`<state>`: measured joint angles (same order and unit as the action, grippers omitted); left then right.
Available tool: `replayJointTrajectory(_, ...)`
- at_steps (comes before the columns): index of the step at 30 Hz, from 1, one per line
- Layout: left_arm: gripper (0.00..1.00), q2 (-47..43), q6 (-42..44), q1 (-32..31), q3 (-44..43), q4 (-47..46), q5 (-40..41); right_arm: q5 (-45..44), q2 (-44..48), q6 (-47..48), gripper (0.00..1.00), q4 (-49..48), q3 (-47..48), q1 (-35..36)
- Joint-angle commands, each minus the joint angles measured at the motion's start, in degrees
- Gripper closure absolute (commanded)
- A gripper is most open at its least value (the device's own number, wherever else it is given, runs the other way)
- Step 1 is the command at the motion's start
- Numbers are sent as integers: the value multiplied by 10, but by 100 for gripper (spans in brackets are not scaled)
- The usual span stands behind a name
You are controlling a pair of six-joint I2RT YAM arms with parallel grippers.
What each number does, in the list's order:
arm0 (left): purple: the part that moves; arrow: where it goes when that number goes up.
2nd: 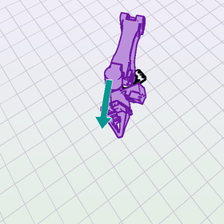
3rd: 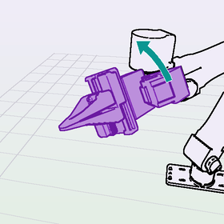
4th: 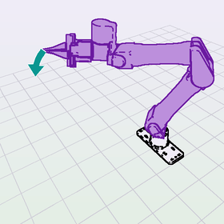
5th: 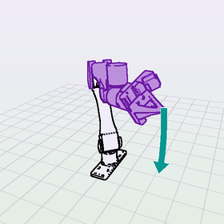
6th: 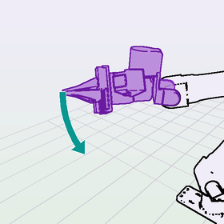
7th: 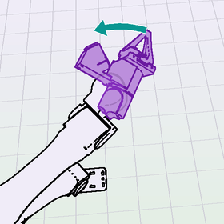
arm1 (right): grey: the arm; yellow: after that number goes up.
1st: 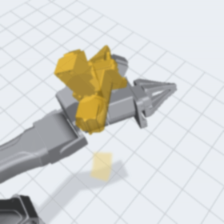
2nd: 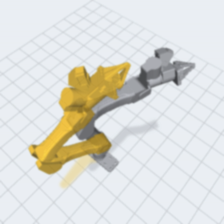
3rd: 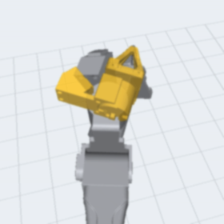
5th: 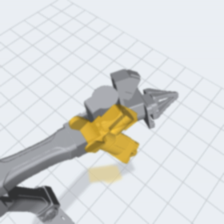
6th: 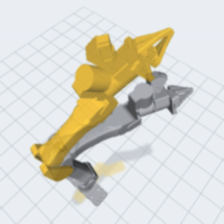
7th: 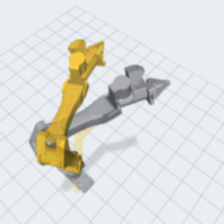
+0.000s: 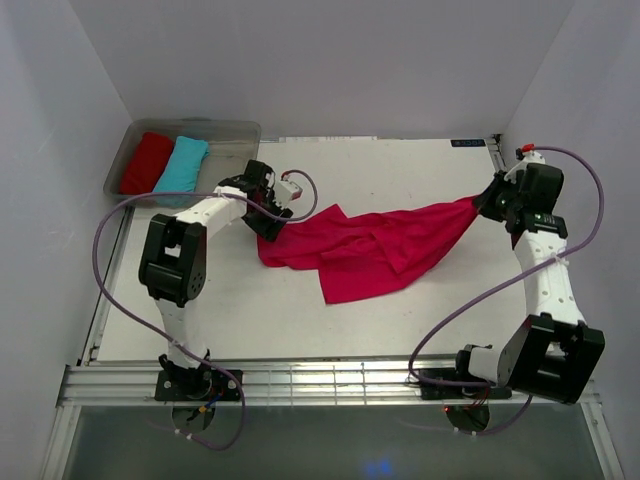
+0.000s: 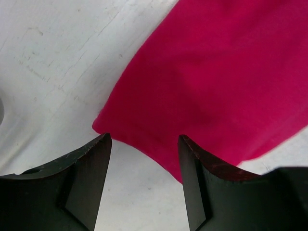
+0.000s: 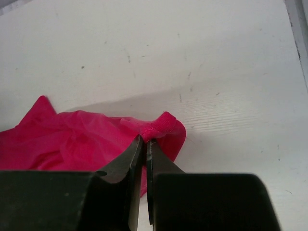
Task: Roll the t-shirts
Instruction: Flatten out the T-shirt at the center of the board.
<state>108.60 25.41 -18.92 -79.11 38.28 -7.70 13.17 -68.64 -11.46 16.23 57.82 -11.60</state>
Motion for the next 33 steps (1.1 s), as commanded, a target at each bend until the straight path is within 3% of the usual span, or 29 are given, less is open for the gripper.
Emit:
replayJointTrajectory(1, 32, 19, 18, -1, -43, -22, 16, -15, -56, 9, 92, 0, 77, -27)
replayJointTrajectory(5, 34, 69, 29, 0, -82, -22, 29, 28, -106, 16, 92, 17, 144, -26)
replayJointTrajectory(12, 32, 117, 59, 1, -146, 24, 43, 30, -110, 21, 92, 4, 141, -25)
replayJointTrajectory(18, 27, 98, 66, 2, -143, 95, -110, 34, -103, 20, 92, -5, 120, -24)
replayJointTrajectory(28, 26, 187, 42, 52, -224, 145, -82, 51, -77, 21, 92, -4, 100, -25)
replayJointTrajectory(33, 30, 171, 66, 38, -198, 142, -150, 52, -65, 15, 92, -15, 78, -24)
